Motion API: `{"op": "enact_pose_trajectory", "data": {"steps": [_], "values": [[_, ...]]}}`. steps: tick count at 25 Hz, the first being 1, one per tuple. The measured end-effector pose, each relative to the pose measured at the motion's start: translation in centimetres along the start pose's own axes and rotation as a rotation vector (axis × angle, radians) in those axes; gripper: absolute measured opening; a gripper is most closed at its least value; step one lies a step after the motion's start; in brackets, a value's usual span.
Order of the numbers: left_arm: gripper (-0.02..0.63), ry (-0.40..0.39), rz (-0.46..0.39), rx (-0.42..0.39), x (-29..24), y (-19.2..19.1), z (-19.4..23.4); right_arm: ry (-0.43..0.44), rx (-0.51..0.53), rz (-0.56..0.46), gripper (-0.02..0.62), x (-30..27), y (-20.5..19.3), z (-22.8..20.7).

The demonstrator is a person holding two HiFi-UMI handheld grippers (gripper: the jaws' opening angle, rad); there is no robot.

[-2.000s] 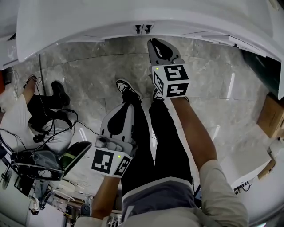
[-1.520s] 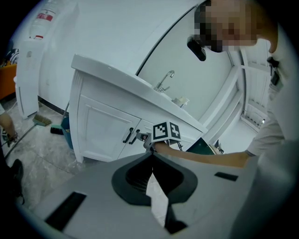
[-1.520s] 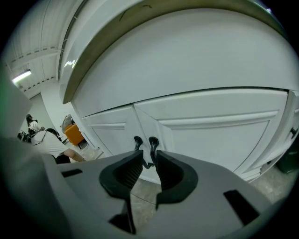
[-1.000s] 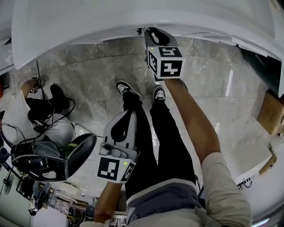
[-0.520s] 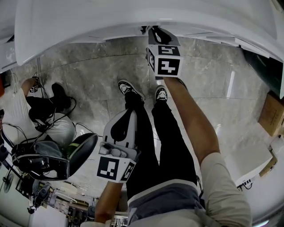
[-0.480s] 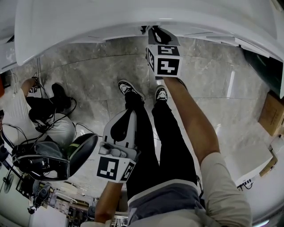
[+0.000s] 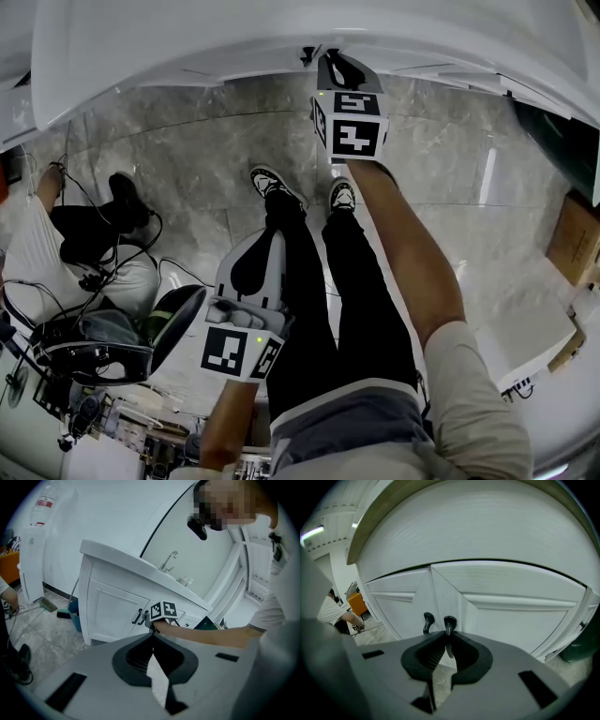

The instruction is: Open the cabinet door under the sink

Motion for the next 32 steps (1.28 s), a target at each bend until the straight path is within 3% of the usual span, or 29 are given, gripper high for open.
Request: {"op": "enact_pose_trajectory", "data": {"steps": [32], "values": [[0.002, -0.035, -0.002, -0.004, -1.2, -0.3, -1.5, 0.075, 0.013, -0.013, 0.049, 1.5, -2.1, -0.1]]}}
Point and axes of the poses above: the fingertips, and each gripper's own axes: x backward along the fingers, z to its left, y out of its top, the point moved 1 cm from there along x, backward along the fingers, and after that the axes turned 2 degrees about z, right-handed, at the moved point
